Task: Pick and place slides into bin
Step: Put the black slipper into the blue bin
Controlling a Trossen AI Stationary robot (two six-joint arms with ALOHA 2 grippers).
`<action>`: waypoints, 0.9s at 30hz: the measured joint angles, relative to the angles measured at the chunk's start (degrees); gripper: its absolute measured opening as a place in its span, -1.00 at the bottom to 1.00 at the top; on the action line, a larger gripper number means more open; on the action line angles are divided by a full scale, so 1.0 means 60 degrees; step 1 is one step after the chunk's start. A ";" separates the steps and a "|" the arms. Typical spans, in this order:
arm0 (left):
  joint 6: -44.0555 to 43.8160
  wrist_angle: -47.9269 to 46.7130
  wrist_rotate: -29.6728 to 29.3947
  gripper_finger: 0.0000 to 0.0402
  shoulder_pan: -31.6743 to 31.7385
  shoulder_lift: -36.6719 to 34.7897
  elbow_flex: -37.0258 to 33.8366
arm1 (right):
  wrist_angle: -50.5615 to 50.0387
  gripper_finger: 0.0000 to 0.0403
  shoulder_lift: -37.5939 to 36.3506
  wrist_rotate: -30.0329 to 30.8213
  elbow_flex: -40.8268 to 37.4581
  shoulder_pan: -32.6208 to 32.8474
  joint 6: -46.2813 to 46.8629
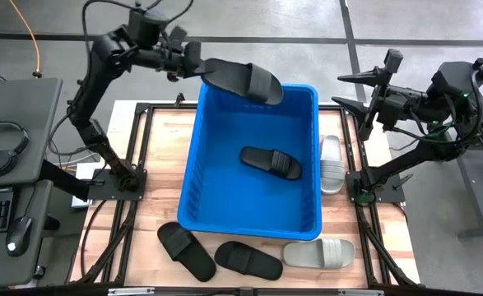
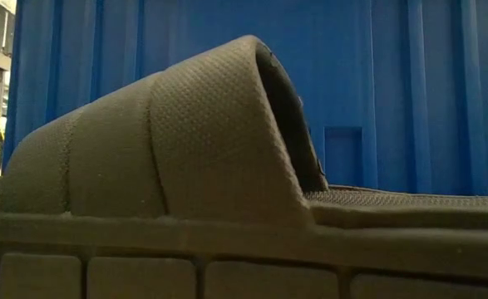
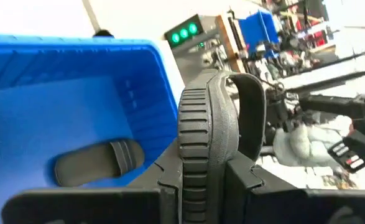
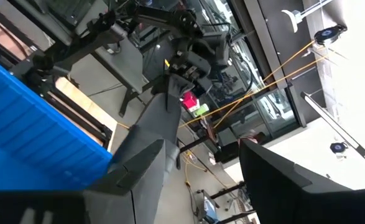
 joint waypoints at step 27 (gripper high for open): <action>-0.2002 0.5297 -0.1224 -0.77 -0.1439 -0.0786 -0.5404 | -0.0724 -0.03 0.0000 -0.1092 -0.0004 0.0000 0.1019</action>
